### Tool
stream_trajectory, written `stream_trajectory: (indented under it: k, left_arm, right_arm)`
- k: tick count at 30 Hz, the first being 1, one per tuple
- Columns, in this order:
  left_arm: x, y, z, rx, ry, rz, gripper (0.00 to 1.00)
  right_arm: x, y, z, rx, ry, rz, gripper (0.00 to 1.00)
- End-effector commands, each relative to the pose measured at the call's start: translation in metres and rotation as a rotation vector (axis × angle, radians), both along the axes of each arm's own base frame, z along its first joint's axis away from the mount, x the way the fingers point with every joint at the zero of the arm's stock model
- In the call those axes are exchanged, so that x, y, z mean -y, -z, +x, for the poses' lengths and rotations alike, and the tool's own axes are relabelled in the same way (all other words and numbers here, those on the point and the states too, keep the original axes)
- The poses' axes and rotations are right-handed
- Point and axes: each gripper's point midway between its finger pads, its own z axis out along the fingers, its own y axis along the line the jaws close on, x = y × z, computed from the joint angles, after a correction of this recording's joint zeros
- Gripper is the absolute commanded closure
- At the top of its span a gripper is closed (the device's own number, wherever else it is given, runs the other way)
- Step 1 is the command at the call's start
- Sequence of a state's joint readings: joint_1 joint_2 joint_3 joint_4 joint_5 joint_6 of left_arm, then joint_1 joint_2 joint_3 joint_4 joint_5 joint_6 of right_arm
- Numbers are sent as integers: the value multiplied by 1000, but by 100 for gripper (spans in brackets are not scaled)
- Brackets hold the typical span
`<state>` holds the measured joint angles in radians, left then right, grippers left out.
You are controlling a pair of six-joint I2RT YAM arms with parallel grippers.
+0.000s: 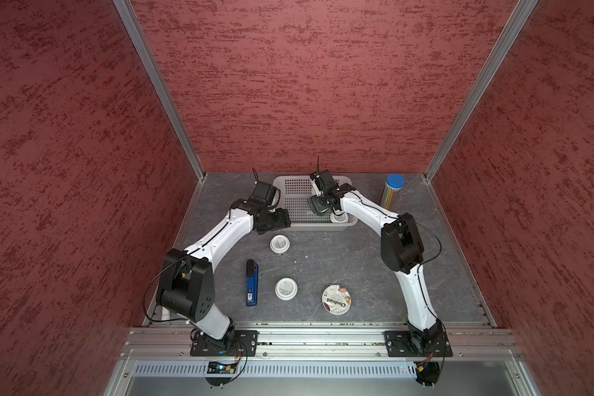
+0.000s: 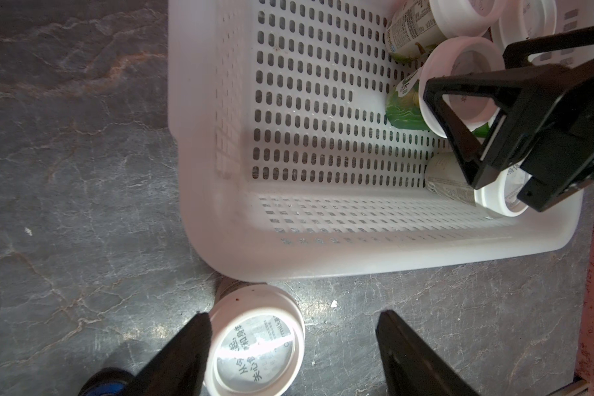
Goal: Put the yogurt in the basket
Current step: Place the yogurt in the basket, then move the yogurt at the center of the board.
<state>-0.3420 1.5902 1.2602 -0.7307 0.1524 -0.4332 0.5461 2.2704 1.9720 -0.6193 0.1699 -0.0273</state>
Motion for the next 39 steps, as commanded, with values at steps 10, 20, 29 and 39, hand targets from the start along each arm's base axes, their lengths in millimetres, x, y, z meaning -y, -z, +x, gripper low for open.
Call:
stream_trajectory:
  k: [10, 20, 29, 39]
  left_arm:
    - [-1, -5, 4, 30, -8, -15, 20]
    - [1, -16, 0, 48, 0, -23, 20]
    - [26, -23, -18, 65, 73, -3, 21]
    - [43, -26, -33, 89, 111, 2, 21]
  right_arm:
    - [-1, -54, 4, 76, -3, 69, 11]
    - [-7, -87, -21, 44, -34, 166, 13]
    - [13, -100, -140, -65, -109, 181, 16]
    - [23, -57, -302, -265, -236, 108, 17]
